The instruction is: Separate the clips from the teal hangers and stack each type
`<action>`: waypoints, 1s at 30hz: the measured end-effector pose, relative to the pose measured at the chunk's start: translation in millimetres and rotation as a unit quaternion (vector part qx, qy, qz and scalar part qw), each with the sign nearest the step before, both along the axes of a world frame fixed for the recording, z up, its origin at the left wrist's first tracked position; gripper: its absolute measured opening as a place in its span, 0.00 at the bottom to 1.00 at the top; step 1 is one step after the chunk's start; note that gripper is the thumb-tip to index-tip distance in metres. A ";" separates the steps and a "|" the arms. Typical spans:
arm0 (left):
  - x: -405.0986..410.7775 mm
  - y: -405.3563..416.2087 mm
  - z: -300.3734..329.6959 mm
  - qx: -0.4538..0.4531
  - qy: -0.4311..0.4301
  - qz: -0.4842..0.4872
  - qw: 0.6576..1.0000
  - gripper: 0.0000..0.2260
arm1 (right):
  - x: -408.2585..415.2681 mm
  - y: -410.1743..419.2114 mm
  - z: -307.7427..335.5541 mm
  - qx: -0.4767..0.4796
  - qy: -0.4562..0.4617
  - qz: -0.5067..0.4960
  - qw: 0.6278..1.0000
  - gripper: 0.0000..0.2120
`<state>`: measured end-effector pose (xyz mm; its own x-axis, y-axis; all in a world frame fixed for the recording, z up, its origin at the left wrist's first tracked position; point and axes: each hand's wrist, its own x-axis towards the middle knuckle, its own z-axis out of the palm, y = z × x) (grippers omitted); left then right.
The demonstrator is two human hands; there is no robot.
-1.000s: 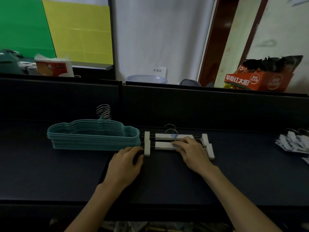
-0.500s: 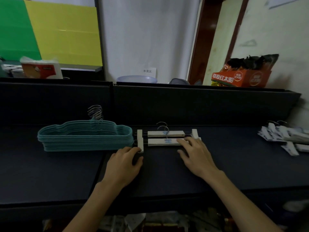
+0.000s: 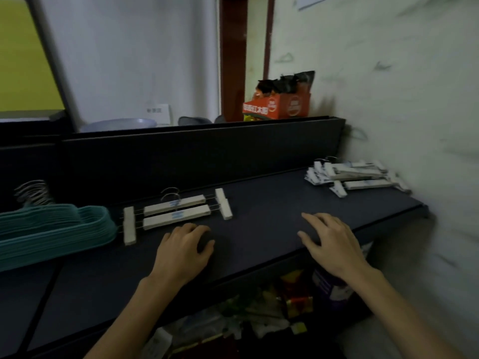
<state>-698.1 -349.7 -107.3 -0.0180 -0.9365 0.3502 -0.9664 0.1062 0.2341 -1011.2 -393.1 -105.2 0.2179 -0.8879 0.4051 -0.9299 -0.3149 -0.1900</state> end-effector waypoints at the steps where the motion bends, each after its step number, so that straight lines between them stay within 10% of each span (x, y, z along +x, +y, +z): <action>1: -12.0 -5.7 0.2 -0.001 -0.002 -0.006 1.000 0.18 | -15.3 -0.2 -1.3 0.003 0.000 -0.008 1.000 0.24; 16: -277.3 -93.2 7.1 -0.002 0.015 -0.082 0.996 0.18 | -269.6 -44.9 -5.5 -0.022 -0.012 -0.077 0.997 0.20; 30: -336.0 -190.0 32.8 -0.061 0.014 -0.085 0.994 0.17 | -294.6 -131.6 -10.0 -0.033 -0.050 0.001 0.998 0.19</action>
